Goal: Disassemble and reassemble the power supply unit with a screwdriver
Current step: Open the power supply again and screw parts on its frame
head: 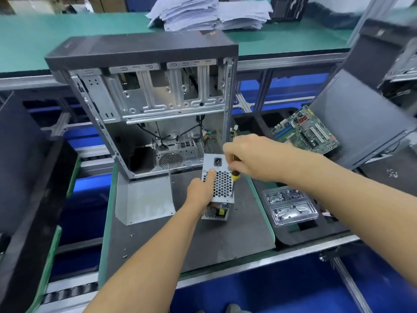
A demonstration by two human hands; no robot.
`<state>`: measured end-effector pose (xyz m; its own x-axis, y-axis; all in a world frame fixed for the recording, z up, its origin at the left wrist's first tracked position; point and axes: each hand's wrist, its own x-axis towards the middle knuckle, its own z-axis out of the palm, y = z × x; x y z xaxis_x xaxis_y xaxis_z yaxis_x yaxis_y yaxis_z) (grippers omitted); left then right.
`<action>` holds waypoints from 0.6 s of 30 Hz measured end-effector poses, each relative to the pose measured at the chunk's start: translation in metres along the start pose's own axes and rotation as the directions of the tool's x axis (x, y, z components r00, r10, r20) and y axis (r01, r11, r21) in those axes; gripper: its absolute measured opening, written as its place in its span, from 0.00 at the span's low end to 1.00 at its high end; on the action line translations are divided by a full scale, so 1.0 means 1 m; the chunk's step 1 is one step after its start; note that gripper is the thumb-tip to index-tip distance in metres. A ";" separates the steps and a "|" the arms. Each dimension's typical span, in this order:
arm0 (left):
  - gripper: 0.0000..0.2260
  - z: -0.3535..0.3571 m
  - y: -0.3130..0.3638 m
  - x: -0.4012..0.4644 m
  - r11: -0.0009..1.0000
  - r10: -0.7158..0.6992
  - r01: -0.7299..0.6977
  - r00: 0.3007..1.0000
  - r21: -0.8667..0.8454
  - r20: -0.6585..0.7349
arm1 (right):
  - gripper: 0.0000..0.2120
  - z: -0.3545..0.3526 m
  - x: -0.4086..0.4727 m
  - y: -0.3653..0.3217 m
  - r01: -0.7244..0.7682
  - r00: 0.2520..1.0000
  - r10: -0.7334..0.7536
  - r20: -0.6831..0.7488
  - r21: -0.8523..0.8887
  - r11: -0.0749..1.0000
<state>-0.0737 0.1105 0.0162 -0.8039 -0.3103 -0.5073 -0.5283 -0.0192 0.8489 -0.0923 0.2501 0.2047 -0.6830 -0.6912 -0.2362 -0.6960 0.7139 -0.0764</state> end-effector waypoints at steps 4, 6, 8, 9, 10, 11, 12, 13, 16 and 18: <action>0.30 0.000 0.000 0.001 0.996 0.009 -0.004 0.998 0.087 -0.054 | 0.10 -0.003 -0.002 0.001 -0.022 0.991 0.033 0.131 -0.079 0.997; 0.27 0.000 0.000 0.000 0.997 -0.001 0.006 0.998 0.079 -0.065 | 0.12 0.002 -0.002 0.001 0.015 0.998 0.008 0.069 -0.327 0.945; 0.25 0.001 -0.001 0.001 0.995 0.000 0.006 0.998 0.097 -0.063 | 0.12 0.005 -0.005 0.003 0.089 0.996 -0.075 0.057 -0.310 0.947; 0.24 0.001 -0.002 0.003 0.996 0.002 0.004 0.998 0.092 -0.060 | 0.09 0.005 -0.006 0.004 0.133 0.990 -0.120 0.072 -0.234 0.963; 0.25 0.002 -0.002 0.003 0.997 -0.004 0.008 0.998 0.074 -0.055 | 0.08 0.004 -0.008 0.005 0.166 0.984 -0.155 0.083 -0.151 0.974; 0.26 0.002 -0.002 0.004 0.999 -0.009 0.012 0.998 0.051 -0.057 | 0.07 0.003 -0.011 0.006 0.179 0.981 -0.170 0.097 -0.089 0.980; 0.26 0.003 -0.002 0.005 0.999 -0.012 0.015 0.998 0.037 -0.059 | 0.07 0.003 -0.013 0.005 0.176 0.980 -0.169 0.104 -0.059 0.983; 0.26 0.003 -0.002 0.005 0.999 -0.008 0.011 0.998 0.039 -0.068 | 0.07 0.002 -0.015 0.004 0.169 0.981 -0.162 0.104 -0.057 0.984; 0.24 0.003 -0.002 0.004 0.997 -0.002 0.010 0.995 0.082 -0.101 | 0.08 0.003 -0.017 0.001 0.147 0.983 -0.136 0.121 -0.084 0.986; 0.23 0.003 0.000 0.002 0.992 -0.005 0.018 0.994 0.125 -0.111 | 0.09 0.003 -0.018 -0.004 0.150 0.981 -0.138 0.134 -0.083 0.985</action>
<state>-0.0759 0.1125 0.0143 -0.7662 -0.4139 -0.4915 -0.5730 0.0940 0.8141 -0.0771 0.2601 0.2061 -0.5448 -0.7616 -0.3510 -0.8063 0.5907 -0.0303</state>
